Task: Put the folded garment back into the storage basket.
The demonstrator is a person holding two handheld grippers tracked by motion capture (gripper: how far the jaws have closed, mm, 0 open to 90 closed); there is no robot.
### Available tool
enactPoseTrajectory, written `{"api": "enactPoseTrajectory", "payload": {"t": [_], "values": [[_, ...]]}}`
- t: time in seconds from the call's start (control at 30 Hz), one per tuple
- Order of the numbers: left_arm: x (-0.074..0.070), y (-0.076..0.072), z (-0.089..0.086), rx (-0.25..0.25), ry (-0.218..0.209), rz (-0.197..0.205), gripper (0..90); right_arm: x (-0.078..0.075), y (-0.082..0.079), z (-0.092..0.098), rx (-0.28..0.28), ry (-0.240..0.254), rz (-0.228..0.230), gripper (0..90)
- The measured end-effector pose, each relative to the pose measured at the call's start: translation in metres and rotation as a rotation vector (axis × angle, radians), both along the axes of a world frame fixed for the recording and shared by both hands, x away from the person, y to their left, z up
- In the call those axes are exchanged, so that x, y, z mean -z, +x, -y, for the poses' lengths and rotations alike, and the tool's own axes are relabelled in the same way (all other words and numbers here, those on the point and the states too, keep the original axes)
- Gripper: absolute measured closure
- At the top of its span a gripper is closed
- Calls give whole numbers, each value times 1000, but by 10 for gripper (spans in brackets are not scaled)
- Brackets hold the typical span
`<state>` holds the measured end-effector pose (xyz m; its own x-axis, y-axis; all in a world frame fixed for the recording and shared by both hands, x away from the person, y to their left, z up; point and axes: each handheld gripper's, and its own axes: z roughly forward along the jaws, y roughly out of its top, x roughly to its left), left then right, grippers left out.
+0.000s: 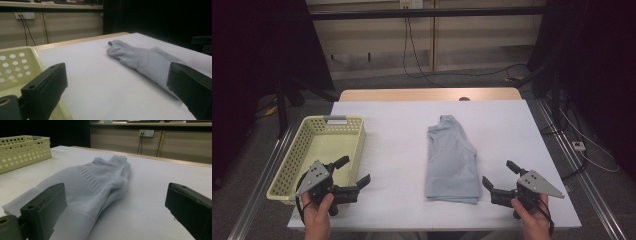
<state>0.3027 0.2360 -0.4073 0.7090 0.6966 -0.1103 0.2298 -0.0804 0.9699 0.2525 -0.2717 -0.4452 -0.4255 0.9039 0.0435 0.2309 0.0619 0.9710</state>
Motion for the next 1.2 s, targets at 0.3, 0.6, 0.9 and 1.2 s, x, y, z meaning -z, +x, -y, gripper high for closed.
{"api": "enactPoseTrajectory", "payload": {"t": [0.3, 0.6, 0.9, 1.2], "values": [[-7, 2, 11, 22, -7, 1, 34, 0, 0, 1, 7, 0, 3, 34], [-12, 16, 40, 57, -28, -30, 30, 0, 0, 1, 7, -1, 6, 34], [-8, 35, 64, 78, -24, -62, 30, 0, 1, 2, 6, -3, 4, 35], [0, 52, 85, 104, 18, -94, 31, 0, 1, 2, 5, -5, 6, 36]]}}
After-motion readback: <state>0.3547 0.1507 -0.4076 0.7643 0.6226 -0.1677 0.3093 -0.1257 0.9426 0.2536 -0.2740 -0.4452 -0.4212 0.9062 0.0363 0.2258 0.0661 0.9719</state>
